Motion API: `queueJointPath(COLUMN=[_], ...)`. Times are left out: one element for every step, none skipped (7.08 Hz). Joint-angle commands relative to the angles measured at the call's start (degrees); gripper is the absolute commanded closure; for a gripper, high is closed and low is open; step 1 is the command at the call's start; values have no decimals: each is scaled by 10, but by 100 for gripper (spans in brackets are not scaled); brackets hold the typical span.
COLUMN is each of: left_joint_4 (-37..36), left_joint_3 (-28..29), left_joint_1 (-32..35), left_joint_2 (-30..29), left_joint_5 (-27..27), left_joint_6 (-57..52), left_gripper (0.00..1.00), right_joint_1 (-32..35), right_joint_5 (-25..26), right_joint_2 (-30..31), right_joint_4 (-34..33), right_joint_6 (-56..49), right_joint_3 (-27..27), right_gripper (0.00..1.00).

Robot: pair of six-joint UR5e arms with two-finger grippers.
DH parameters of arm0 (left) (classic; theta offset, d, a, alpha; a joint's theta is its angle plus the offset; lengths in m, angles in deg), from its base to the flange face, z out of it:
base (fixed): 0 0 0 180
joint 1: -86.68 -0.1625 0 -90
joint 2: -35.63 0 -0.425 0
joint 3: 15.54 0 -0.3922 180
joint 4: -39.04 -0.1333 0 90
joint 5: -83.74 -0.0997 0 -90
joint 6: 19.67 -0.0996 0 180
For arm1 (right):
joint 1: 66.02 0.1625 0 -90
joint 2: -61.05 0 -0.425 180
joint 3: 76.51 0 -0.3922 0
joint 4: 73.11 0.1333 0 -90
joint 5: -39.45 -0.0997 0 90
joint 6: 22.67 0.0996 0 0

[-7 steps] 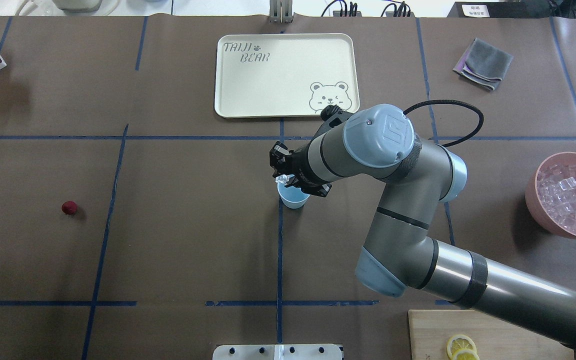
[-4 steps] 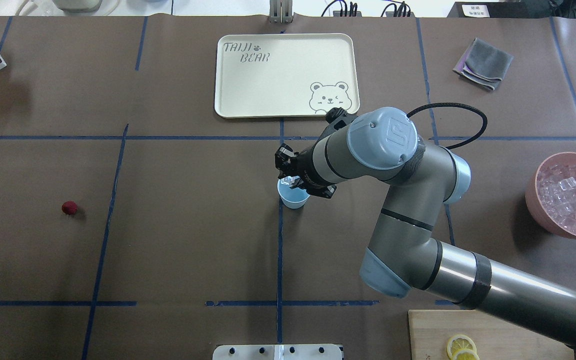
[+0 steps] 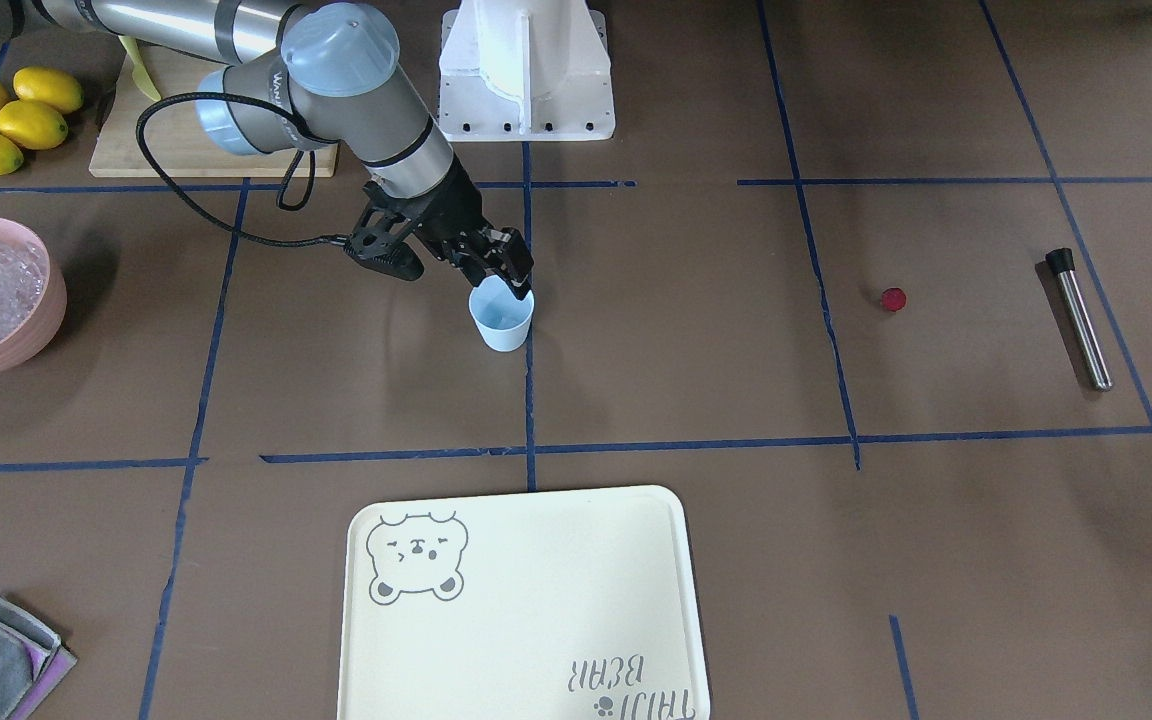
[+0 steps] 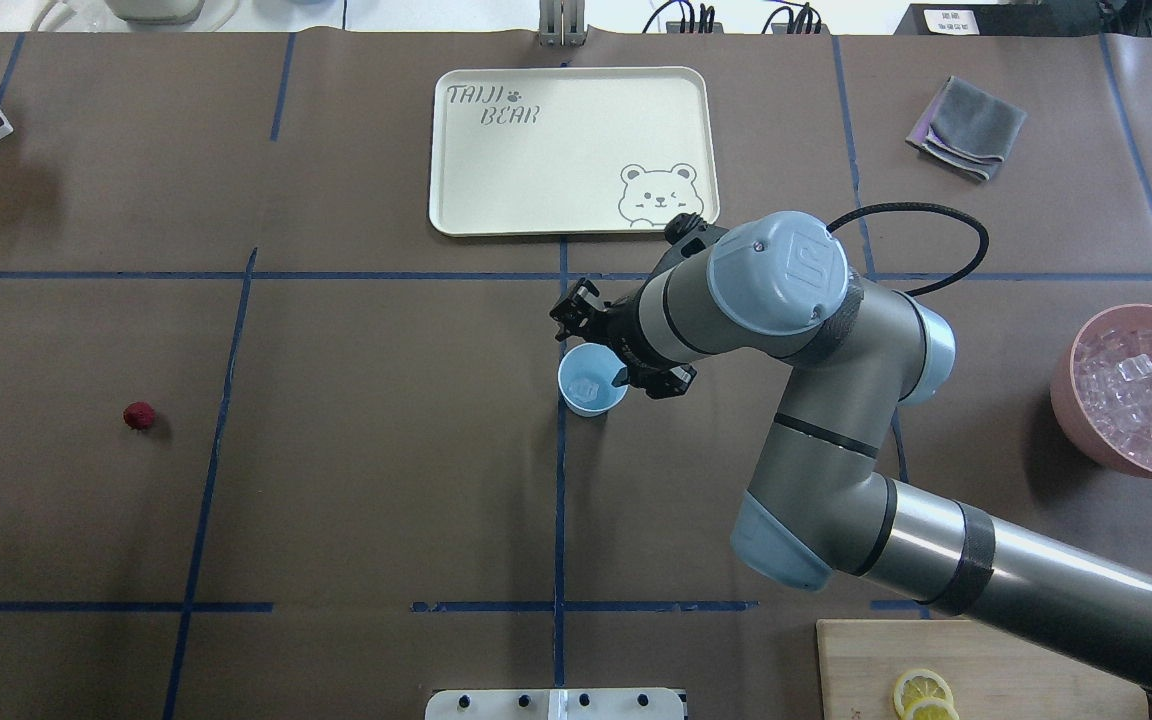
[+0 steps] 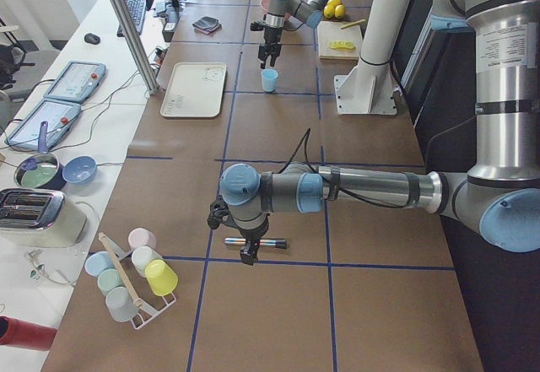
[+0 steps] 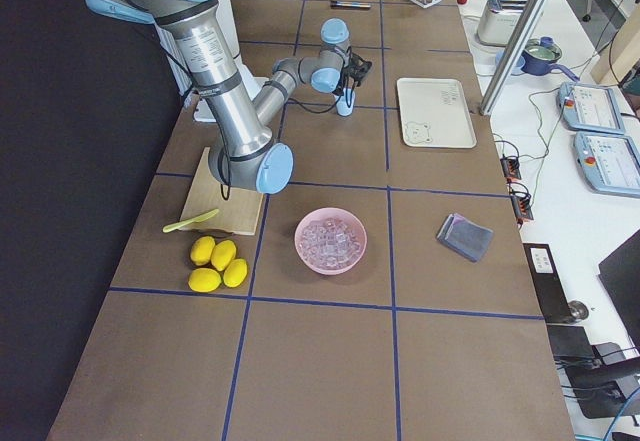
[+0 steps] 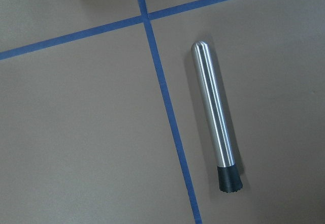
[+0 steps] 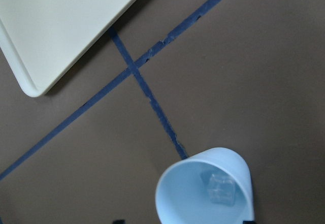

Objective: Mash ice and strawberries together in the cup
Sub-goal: 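Move the right gripper back over the pink ice bowl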

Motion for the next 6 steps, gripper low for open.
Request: queueJointPath(left_joint_4=[0,0,0,0,0,0], left_joint_3=[0,1,2,1,1,0], left_joint_1=[0,0,0,1,0,1], left_joint_2=[0,0,0,1,1,1], left_joint_5=[0,0,0,0,0,0], left_joint_6=[0,0,0,0,0,0], left_gripper=[0,0,0,0,0,0], right_joint_1=[77,125,177,248,299,325], right_joint_5=[-73,-119,-160,-219,-243,-240], right_joint_2=[83,157,237,302,363,410], right_joint_4=[-46,-46,-46,-45,-43,-44], right_joint_6=[-46,-139,-246,-376,-516,-661], right_joint_3=[90,127,157,162,160,153], right_gripper=[18,18,18,17,17,17])
